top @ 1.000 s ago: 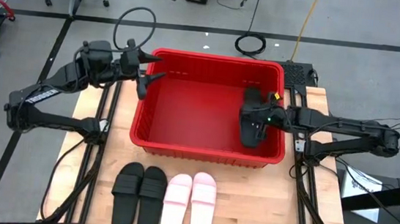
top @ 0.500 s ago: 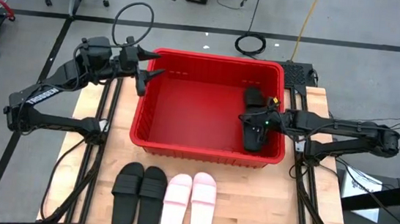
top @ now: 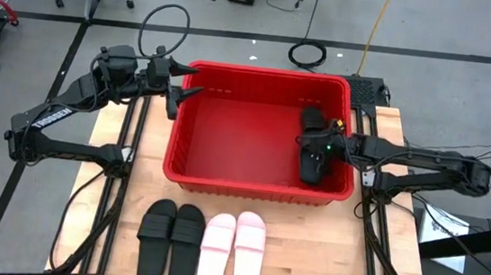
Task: Pick and place slides into bin
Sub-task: Put the black slide into the red organizer bin, then put the pink slide into the red organizer bin
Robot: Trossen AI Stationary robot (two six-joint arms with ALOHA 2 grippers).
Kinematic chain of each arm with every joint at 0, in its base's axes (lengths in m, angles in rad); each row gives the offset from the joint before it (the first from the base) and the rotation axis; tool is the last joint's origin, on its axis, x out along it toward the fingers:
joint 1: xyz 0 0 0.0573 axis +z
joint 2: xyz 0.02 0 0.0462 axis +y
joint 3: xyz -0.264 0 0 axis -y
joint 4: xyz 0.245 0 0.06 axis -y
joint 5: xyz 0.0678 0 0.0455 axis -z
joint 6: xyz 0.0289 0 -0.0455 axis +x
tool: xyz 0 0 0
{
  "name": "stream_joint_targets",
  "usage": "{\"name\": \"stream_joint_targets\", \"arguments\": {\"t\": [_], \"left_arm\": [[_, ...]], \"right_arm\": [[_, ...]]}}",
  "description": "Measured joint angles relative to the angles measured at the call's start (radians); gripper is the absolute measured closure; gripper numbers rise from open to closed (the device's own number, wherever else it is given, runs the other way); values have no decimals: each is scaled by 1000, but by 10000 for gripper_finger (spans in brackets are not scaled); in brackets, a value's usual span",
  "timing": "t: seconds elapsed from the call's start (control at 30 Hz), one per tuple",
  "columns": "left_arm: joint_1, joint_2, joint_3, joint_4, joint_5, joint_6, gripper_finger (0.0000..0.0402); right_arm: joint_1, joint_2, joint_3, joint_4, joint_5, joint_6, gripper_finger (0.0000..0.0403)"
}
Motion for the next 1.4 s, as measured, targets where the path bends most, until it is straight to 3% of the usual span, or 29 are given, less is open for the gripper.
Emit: {"name": "stream_joint_targets", "arguments": {"t": [0.3,0.9,1.3,1.4], "left_arm": [[0,0,0,0,0,1,153],[0,0,0,-6,-1,-7,153],[0,0,0,-7,-1,-6,153],[0,0,0,-7,-1,-6,153]], "right_arm": [[-17,5,-19,6,-3,-12,390],[-20,4,-19,-13,4,-63,264],[-20,3,87,-144,-4,-58,216],[-20,3,104,-192,-49,-39,211]]}}
